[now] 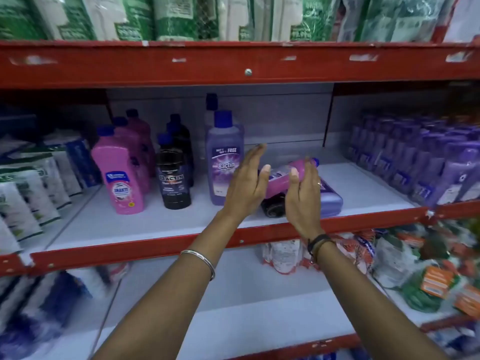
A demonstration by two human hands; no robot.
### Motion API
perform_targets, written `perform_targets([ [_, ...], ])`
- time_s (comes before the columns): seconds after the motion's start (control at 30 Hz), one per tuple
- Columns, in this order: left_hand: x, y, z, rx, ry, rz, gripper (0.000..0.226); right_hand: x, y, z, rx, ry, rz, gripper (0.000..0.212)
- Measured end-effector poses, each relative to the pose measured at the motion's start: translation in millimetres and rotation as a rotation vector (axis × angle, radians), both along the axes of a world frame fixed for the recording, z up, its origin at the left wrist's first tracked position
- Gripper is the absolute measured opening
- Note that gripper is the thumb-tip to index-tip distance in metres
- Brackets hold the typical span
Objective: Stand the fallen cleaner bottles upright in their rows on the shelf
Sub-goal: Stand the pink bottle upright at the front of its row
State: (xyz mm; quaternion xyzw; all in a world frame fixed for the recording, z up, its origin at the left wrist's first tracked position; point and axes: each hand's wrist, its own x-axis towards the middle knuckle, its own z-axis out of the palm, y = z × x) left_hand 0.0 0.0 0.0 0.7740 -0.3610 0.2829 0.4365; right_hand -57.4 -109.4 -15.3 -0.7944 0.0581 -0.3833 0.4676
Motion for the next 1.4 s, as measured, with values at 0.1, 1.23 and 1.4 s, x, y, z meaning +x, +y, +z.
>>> perform_targets([
  [0.1, 13, -23, -4, -0.073, 0.209, 0.062, 0.042, 17, -15, -8, 0.099, 0.121, -0.015, 0.063],
  [1.23, -3, 108, 28, -0.207, 0.643, -0.123, 0.038, 5, 76, 12, 0.597, 0.003, 0.46, 0.035],
  [1.4, -11, 164, 22, -0.298, 0.56, -0.04, 0.038, 13, 130, 11, 0.555, -0.003, 0.529, 0.038],
])
